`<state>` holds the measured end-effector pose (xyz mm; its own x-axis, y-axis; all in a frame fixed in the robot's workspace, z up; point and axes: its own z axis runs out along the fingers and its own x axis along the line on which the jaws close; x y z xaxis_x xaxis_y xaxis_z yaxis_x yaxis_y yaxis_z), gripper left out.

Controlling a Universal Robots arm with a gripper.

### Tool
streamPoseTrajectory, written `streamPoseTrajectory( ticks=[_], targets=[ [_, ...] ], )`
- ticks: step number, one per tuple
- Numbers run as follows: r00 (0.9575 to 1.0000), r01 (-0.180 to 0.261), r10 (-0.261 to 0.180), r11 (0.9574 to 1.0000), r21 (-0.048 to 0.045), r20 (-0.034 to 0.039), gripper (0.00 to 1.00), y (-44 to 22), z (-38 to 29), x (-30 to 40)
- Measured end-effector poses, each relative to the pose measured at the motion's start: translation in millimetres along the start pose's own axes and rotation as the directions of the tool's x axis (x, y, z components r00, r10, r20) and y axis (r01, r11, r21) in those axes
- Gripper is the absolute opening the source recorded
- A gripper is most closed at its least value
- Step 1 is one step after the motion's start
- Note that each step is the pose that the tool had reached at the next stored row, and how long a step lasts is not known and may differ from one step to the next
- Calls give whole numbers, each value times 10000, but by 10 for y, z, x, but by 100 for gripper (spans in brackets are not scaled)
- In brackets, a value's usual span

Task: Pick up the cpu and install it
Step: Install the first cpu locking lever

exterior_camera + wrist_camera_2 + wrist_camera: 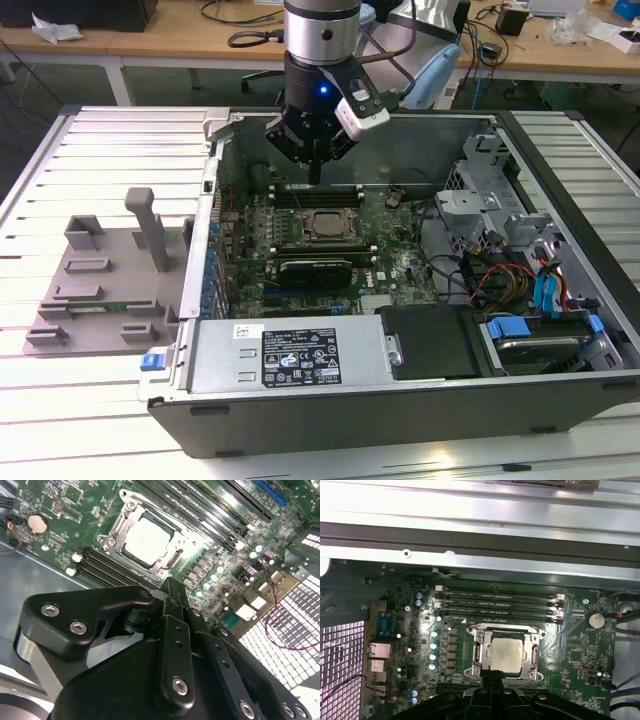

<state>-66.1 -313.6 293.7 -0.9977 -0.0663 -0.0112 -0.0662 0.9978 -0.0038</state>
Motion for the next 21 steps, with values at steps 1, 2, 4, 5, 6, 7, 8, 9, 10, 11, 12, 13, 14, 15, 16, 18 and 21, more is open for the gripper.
streamPoseTrajectory(
  ticks=[1, 2, 4, 5, 6, 7, 8, 9, 10, 11, 12, 13, 14, 15, 16, 18, 21],
  targets=[
    [10000, 1, -1, 10000, 0, 1, 11, 2, 0, 27],
    [10000, 1, -1, 10000, 0, 0, 11, 3, 0, 44],
    [10000, 0, 0, 10000, -1, 0, 11, 6, 0, 85],
    [10000, 0, 0, 10000, 0, 0, 11, 7, 0, 109],
    [10000, 0, 0, 10000, -1, 0, 11, 8, 0, 125],
    [10000, 0, 0, 10000, -1, 0, 11, 9, 0, 136],
    [10000, 0, 0, 10000, -1, 1, 11, 10, 1, 152],
    [10000, 1, -1, 10000, -1, 1, 11, 11, 1, 162],
    [10000, 1, -1, 10000, 0, 0, 11, 12, 0, 178],
    [10000, 0, 0, 10000, -1, 1, 11, 13, 1, 199],
    [10000, 1, -1, 10000, -1, 0, 11, 14, 1, 218],
    [10000, 0, 0, 10000, -1, 0, 11, 15, 1, 227],
    [10000, 0, 0, 10000, 0, 0, 11, 16, 1, 236],
    [10000, 0, 0, 10000, -1, 0, 11, 17, 1, 249],
    [10000, 0, 0, 10000, 0, 0, 11, 17, 1, 259],
    [10000, 0, 0, 10000, 0, 0, 11, 19, 2, 281],
    [10000, 0, 0, 10000, 0, 0, 11, 21, 3, 318]
  ],
)
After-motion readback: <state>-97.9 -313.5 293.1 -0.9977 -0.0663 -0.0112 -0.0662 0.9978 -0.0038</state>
